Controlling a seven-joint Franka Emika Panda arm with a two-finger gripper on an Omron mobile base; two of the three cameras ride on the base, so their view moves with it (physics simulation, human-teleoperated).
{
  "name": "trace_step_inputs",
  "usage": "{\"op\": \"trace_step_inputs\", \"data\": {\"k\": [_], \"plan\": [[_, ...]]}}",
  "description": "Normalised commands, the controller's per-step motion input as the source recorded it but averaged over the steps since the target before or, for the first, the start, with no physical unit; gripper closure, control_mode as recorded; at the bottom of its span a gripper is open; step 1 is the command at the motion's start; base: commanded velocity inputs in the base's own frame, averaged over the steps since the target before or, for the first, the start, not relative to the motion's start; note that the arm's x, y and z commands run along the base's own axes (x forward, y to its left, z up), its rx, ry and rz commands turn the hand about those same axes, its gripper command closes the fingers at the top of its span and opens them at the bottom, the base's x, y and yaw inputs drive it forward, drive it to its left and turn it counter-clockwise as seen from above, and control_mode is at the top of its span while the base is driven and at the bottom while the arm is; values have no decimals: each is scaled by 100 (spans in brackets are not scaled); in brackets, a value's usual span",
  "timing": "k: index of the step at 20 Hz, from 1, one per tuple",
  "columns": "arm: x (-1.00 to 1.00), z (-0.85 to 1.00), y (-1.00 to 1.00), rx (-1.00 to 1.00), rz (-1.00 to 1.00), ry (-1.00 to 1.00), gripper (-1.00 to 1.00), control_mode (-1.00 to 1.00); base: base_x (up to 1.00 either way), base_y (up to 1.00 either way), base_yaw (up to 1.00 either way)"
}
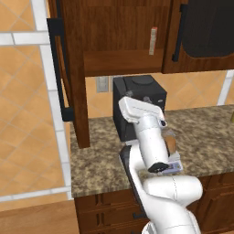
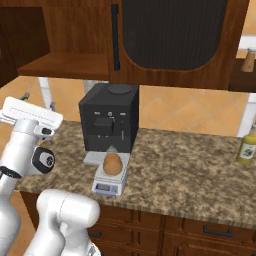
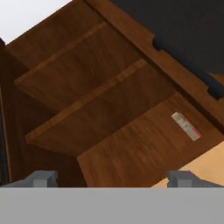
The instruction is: Pick the honey bottle and place it on the digital scale for weighing, and close the cabinet.
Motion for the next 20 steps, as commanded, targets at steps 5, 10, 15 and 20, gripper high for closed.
{"op": "trace_step_inputs", "data": {"k": [5, 10, 15, 20], "plan": [[-12, -10, 83, -6, 0, -23, -100, -100, 0, 0, 0], [-9, -3, 84, -11, 0, -29, -100, -100, 0, 0, 0], [-12, -5, 80, -11, 0, -23, -100, -100, 0, 0, 0], [-23, -4, 73, -9, -2, -16, -100, -100, 0, 0, 0]]}}
